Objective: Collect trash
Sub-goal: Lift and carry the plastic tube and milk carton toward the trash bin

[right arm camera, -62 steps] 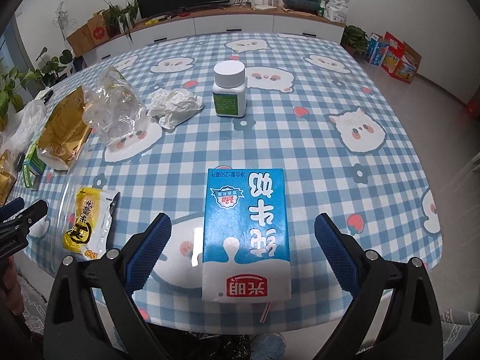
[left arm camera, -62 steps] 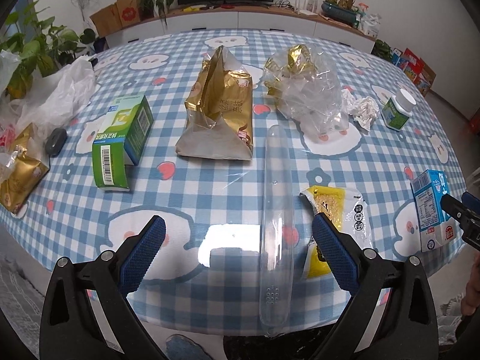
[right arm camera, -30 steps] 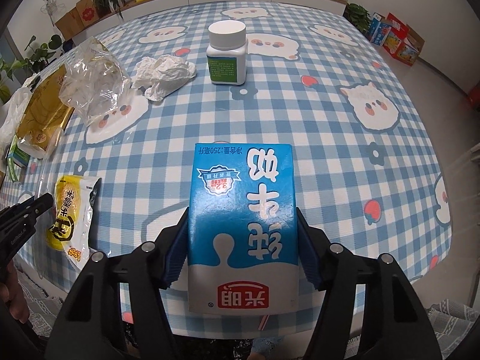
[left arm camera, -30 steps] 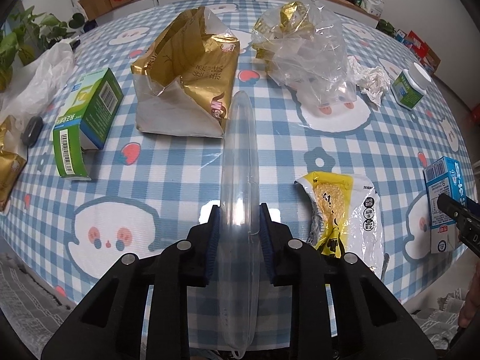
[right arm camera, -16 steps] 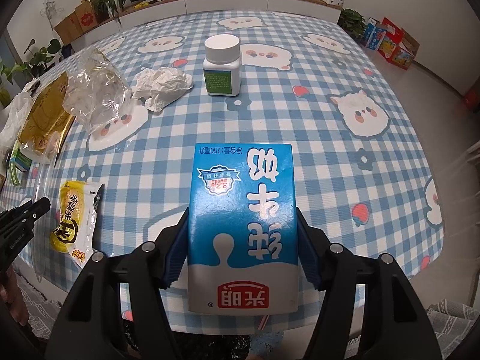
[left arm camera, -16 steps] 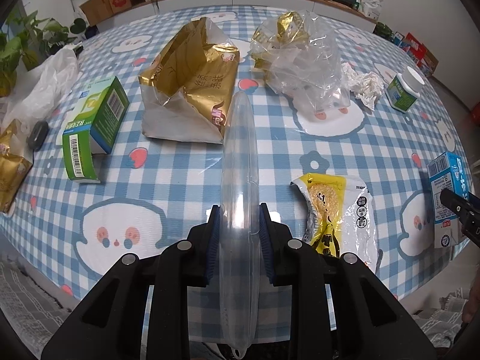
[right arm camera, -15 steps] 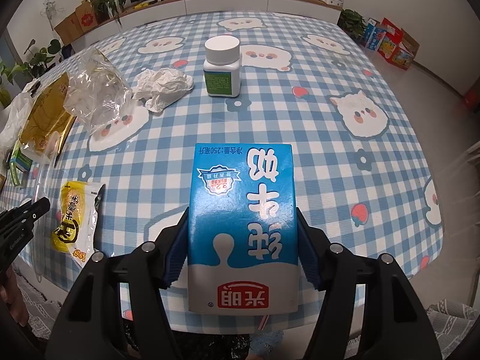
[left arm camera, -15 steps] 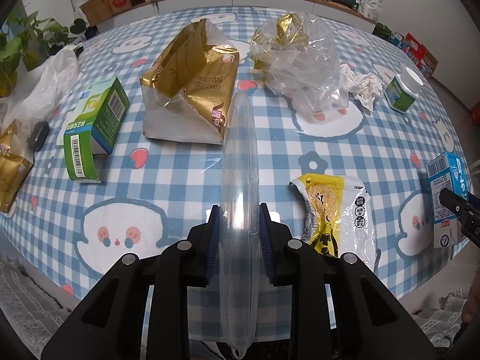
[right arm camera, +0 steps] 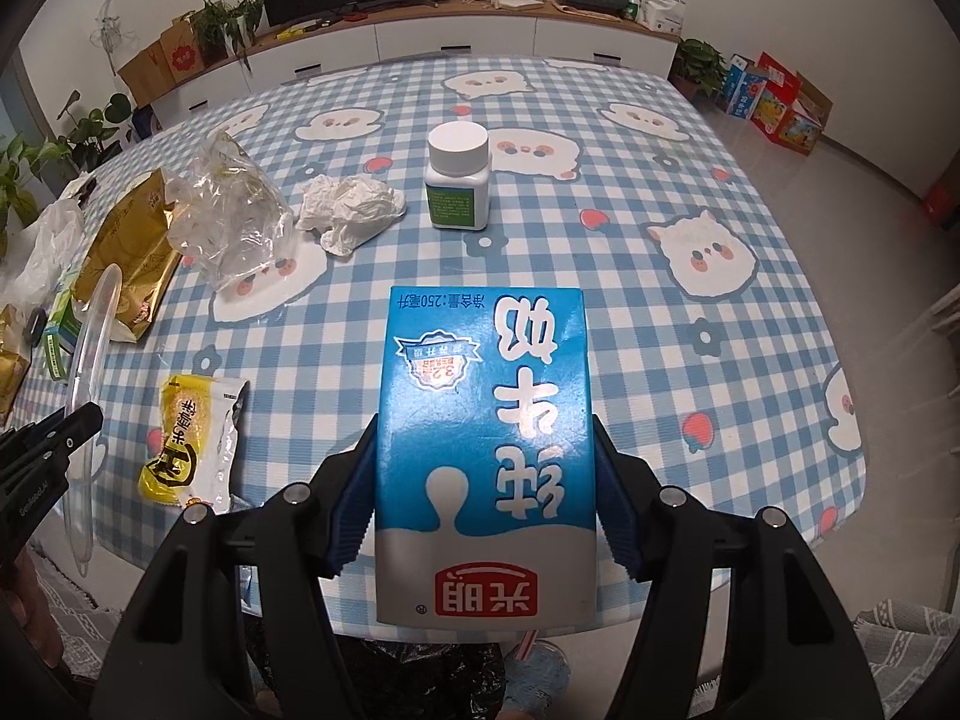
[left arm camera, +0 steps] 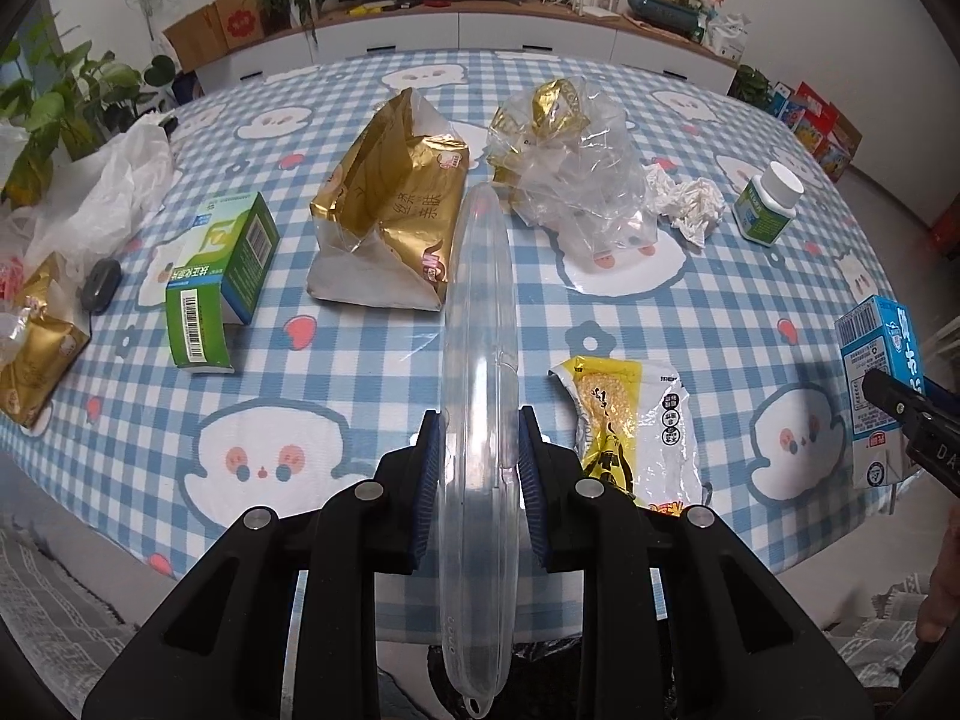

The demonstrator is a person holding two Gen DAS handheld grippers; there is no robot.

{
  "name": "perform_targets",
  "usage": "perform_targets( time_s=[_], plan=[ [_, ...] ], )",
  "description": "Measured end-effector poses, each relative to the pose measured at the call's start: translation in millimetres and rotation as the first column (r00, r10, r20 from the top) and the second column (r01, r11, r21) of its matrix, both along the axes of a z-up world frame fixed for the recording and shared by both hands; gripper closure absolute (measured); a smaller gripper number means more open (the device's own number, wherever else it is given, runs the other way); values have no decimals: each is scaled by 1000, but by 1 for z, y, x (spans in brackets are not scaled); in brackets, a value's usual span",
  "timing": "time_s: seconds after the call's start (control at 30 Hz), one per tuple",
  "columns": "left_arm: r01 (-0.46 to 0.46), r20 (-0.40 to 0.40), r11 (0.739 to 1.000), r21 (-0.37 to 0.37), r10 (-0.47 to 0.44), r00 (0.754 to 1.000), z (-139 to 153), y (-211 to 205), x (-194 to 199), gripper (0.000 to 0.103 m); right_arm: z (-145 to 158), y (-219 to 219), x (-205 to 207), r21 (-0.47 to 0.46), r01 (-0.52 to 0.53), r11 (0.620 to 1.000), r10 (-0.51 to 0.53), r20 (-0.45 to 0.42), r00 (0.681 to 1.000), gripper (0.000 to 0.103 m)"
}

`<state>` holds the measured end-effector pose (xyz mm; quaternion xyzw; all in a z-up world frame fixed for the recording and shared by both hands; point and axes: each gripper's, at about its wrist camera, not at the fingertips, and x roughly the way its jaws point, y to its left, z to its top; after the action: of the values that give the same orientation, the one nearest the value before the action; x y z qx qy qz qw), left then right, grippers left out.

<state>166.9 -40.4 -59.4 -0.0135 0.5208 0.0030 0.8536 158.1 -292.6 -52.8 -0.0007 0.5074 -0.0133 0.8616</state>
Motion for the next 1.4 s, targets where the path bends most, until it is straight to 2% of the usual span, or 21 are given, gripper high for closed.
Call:
perform_targets(
  time_s=[0.73,1.4],
  plan=[
    [-5,60,997,-83,10,998,18,9,-66,78,21,30,-50,53,-26,998,22,77,997,43],
    [-22,70,994,-107,30,997,17,22,-130,78,24,55,-113,82,-81,993,70,133,989,43]
  ],
)
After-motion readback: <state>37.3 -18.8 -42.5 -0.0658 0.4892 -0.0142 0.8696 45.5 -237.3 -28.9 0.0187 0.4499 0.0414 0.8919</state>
